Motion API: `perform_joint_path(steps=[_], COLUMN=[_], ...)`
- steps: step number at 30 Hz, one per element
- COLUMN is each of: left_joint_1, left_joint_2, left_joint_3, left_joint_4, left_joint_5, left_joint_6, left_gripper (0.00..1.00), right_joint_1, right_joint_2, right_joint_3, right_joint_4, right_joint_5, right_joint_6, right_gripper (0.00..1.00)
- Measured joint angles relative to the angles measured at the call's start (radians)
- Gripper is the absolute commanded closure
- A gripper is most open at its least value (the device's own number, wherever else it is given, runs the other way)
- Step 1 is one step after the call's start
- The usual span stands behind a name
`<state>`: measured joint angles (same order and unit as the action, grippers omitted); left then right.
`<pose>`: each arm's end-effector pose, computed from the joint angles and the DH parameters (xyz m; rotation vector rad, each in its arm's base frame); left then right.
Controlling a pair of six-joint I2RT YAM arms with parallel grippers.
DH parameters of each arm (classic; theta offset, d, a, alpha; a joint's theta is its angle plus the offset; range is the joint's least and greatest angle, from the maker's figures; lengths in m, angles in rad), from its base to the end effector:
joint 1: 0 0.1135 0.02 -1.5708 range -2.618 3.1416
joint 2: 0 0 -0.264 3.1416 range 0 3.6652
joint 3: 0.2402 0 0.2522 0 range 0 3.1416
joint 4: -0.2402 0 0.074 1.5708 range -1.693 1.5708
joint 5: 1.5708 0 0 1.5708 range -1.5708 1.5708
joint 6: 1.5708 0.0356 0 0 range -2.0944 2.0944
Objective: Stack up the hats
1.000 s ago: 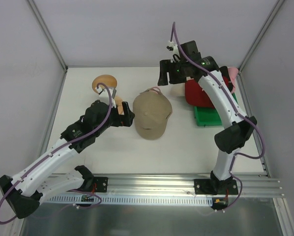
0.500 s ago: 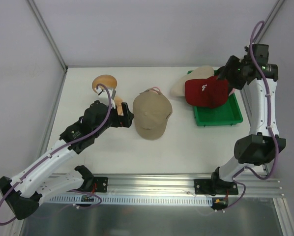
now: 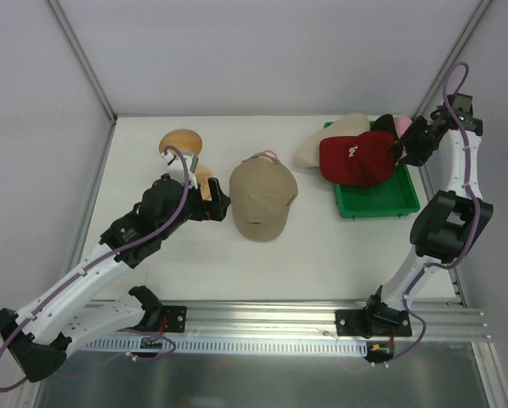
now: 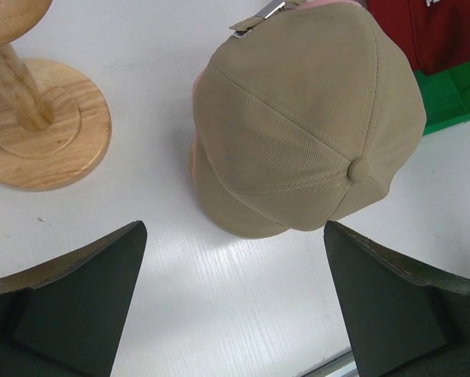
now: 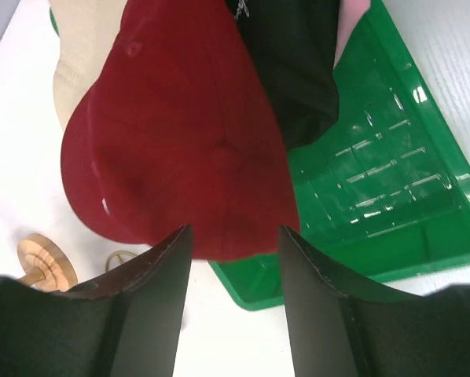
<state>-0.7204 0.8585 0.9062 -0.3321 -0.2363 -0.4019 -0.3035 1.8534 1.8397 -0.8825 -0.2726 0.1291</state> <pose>0.1509 -0.1214 0.3544 0.1328 1.8801 -0.5601 0.3913 -0.1125 0.3391 0.4084 2.4044 0.2584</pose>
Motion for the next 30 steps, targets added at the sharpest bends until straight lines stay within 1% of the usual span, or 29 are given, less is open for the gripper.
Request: perform_joint_path(steps=[12,14,17,18,19,20,21,23,24,30], left_joint_1=[0.0,0.0,0.0,0.0,0.0,0.0,0.0,0.0,0.0,0.0], left_joint_2=[-0.002,-0.002,-0.002,-0.002,-0.002,-0.002,-0.002,-0.002,-0.002,-0.002], left_joint_3=[0.0,0.0,0.0,0.0,0.0,0.0,0.0,0.0,0.0,0.0], left_joint_4=[-0.017,-0.017,-0.018,-0.018,-0.018,-0.019,-0.021,-0.025,-0.027,-0.033], left_joint_5=[0.0,0.0,0.0,0.0,0.0,0.0,0.0,0.0,0.0,0.0], left_joint_6=[0.011,0.014,0.021,0.023,0.024,0.024,0.024,0.025,0.025,0.025], left_gripper=[0.01,0.01,0.01,0.01,0.01,0.01,0.01,0.01,0.01,0.01], right_joint_1=[0.002,0.002,0.002,0.002,0.002,0.002,0.002,0.002,0.002,0.009], right_joint_2=[0.121,0.129,0.129,0.129,0.129,0.129,0.129,0.129,0.129,0.107], right_joint_3=[-0.004,-0.011,-0.029,-0.036,-0.04,-0.045,-0.048,-0.054,-0.057,-0.073], right_joint_4=[0.13,0.15,0.176,0.187,0.196,0.203,0.207,0.217,0.223,0.243], right_joint_5=[-0.034,-0.038,-0.045,-0.048,-0.05,-0.05,-0.051,-0.052,-0.053,-0.066], right_joint_6=[0.047,0.053,0.061,0.065,0.068,0.067,0.071,0.076,0.076,0.076], right_gripper=[0.48,0.5,0.58,0.63,0.74,0.79,0.88,0.94,0.99,1.0])
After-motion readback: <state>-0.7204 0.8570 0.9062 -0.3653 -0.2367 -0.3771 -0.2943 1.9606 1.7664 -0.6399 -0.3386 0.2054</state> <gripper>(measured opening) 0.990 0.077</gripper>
